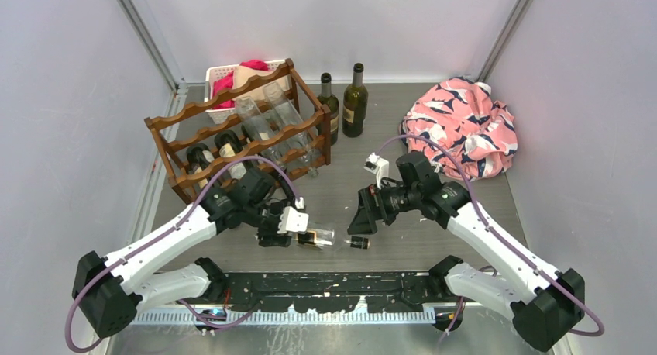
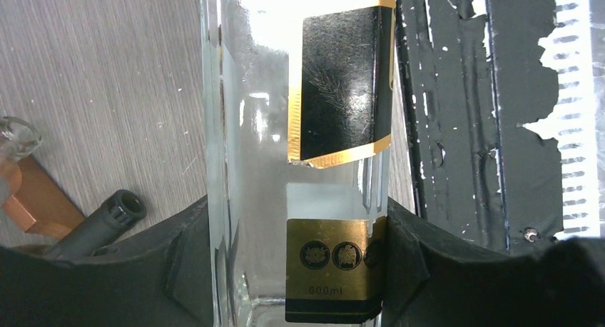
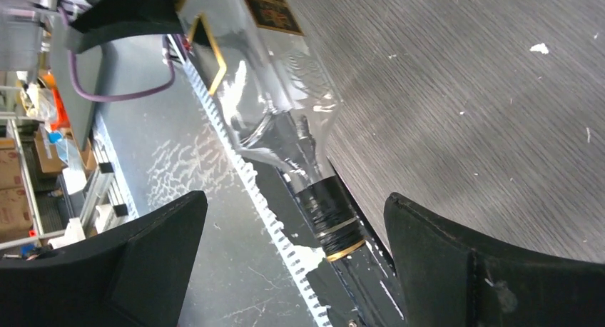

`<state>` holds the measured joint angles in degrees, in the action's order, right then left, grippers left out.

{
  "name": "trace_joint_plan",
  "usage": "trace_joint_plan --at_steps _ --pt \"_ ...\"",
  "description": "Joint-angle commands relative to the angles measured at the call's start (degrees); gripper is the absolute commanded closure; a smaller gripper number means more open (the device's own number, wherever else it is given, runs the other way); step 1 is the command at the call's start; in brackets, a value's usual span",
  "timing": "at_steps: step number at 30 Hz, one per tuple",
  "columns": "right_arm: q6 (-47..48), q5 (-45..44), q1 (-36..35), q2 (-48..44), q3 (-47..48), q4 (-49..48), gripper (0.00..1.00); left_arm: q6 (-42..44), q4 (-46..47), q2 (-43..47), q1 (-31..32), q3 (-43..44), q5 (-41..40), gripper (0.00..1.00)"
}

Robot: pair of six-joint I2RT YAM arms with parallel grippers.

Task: Put the wine bottle on the wine rack
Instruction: Pick up the wine bottle from the center of the board.

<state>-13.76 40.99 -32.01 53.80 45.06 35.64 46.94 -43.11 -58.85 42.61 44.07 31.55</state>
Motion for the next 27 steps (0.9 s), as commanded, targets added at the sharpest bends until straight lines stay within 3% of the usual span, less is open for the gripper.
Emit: trace_joint_plan --at_steps 1,9,27 --pt "3.86 -1.50 -1.98 3.26 1.91 1.17 0.00 0.70 3.47 3.10 -0.50 4.37 6.80 1.00" --pt "4.08 1.39 -5.52 7.48 2.39 0.99 0.03 -0.60 5.81 5.84 -1.28 2.87 7.33 1.00" --pt "3.05 3.00 -12.05 11.68 2.38 -4.61 0.20 -2.76 9.59 6.37 -2.61 1.54 10.45 1.00"
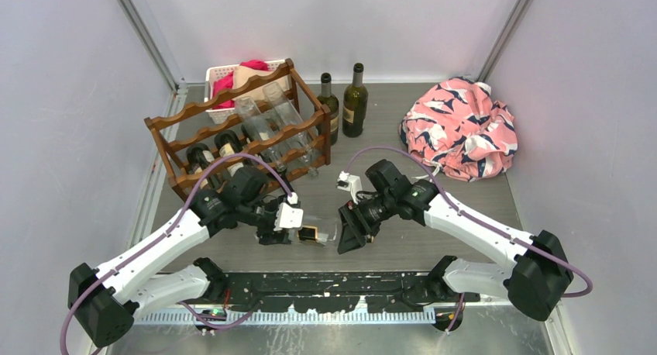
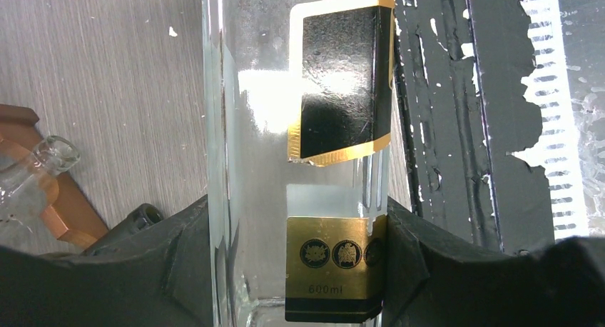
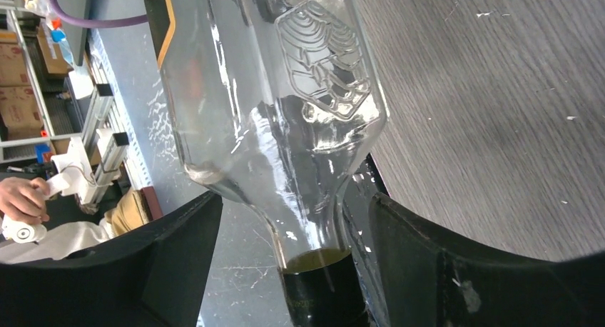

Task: Put the wine bottle on the wine rack
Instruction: Pick up the wine bottle from the center of the board, then place the wine bottle in the wine rack.

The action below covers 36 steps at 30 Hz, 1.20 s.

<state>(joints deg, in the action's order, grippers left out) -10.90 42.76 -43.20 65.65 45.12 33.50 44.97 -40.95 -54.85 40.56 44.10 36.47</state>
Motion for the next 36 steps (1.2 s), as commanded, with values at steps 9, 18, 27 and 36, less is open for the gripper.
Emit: trace_joint_plan --at_steps 9,18,27,36 --pt "0.28 1.73 -1.19 -0.92 2.28 -2.65 0.32 -0.99 7.91 2.20 -0.65 1.26 5.78 1.00" --pt "-0.11 3.70 -1.44 -1.09 2.68 -2.78 0.79 -1.26 8.29 2.19 -0.65 1.08 5.41 1.00" --pt "-4.46 4.48 -1.45 -4.67 1.54 -7.47 0.99 -2.51 10.84 1.97 -0.65 0.03 4.19 0.97" --pt "-7.69 2.82 -1.43 -8.49 -0.96 -10.56 0.99 -5.25 11.40 1.24 -0.65 0.20 5.21 0.45"
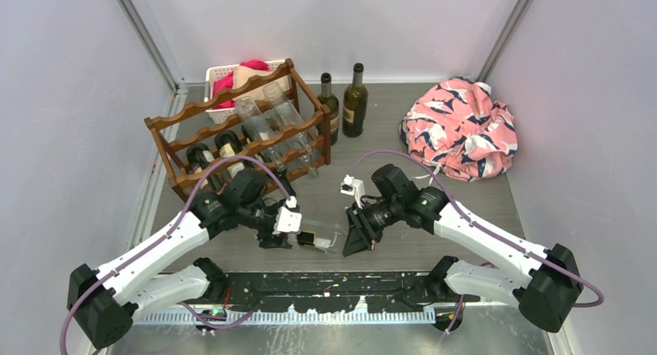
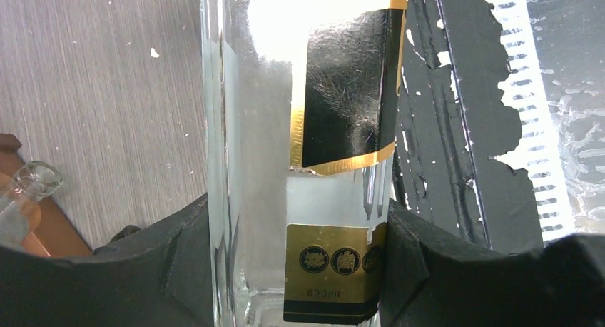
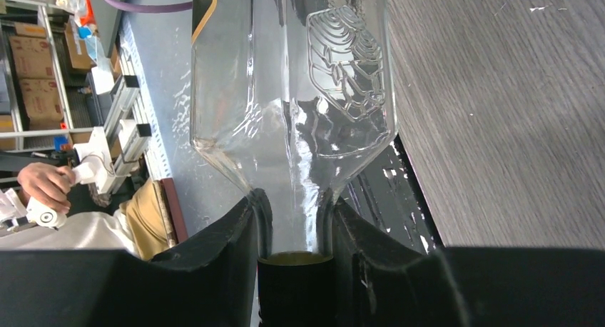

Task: Put the wine bottle on the wine rack
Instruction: Place the wine bottle in the wine rack.

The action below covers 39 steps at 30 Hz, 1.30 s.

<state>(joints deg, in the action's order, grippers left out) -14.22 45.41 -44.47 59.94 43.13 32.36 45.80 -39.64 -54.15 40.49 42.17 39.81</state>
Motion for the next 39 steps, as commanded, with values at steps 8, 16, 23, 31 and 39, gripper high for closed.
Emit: trace_joint_plan --at_steps 8,16,23,31,39 --pt "-6.24 -1.32 -0.25 -4.06 -0.37 -11.27 0.99 -8.61 11.34 2.47 -0.59 1.03 1.20 0.02" --pt "-7.78 -2.48 -0.15 -5.46 -1.30 -12.44 0.99 -10.90 9.52 5.41 -0.59 2.12 1.39 0.00" --pt "-9.30 -3.69 -0.10 -6.42 -1.92 -13.62 0.99 -19.74 7.72 6.72 -0.59 7.03 2.01 0.00" --pt "-10.64 -5.97 -0.10 -8.12 -2.51 -13.91 0.99 -40.36 11.63 3.09 -0.59 17.01 0.23 0.00" --pt "-13.76 -7.08 -0.11 -11.39 -4.32 -18.23 0.99 -45.29 6.36 -0.74 -0.59 27.61 -8.93 0.02"
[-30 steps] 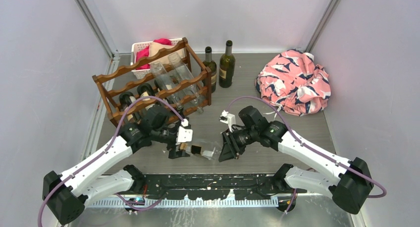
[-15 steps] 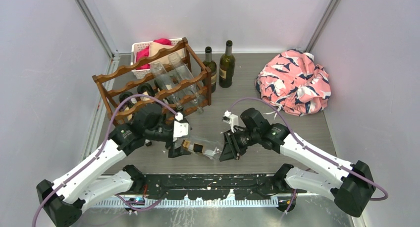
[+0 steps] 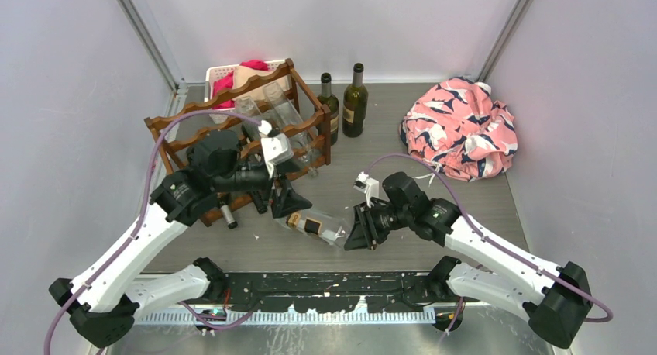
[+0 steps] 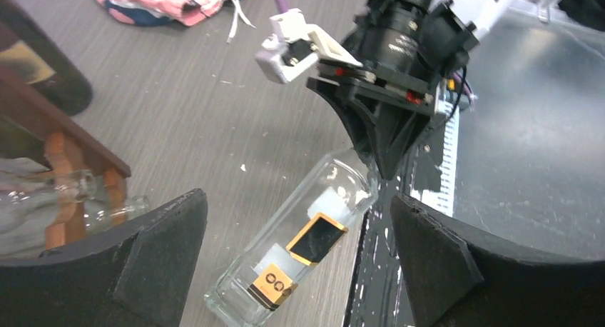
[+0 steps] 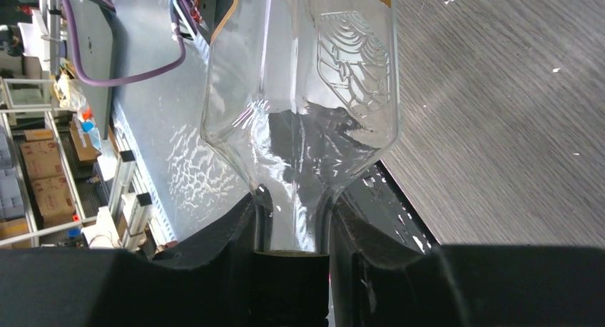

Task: Put the wine bottle on the wine rack
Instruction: Place the wine bottle in the wine rack.

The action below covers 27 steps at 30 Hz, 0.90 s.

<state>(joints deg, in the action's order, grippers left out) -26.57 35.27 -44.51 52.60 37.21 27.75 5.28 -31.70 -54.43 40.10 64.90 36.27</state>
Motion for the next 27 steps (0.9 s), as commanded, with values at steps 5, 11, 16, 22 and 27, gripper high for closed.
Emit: trace_joint_plan --at_steps 5,11,16,22,27 --pt "-3.66 3.60 -0.14 -2.39 0.73 -17.92 0.99 -3.76 -7.58 -2.37 -0.19 10.40 -14.68 0.04" --pt "-5.06 2.62 -0.32 -0.17 0.69 -24.10 0.99 -1.88 -14.22 -4.38 -0.28 14.61 -30.36 0.05" --pt "-4.63 2.35 -2.39 3.52 2.69 -27.37 0.99 0.39 -16.12 -4.70 -0.45 16.13 -34.10 0.05" --pt "-4.61 -2.26 -6.67 6.08 3.86 -34.71 0.99 -1.51 -13.72 -3.39 -0.50 16.92 -35.86 0.07" --pt "-4.11 -6.27 -9.17 8.64 5.37 -36.64 0.99 -1.68 -10.46 0.24 -0.54 14.88 -40.01 0.06"
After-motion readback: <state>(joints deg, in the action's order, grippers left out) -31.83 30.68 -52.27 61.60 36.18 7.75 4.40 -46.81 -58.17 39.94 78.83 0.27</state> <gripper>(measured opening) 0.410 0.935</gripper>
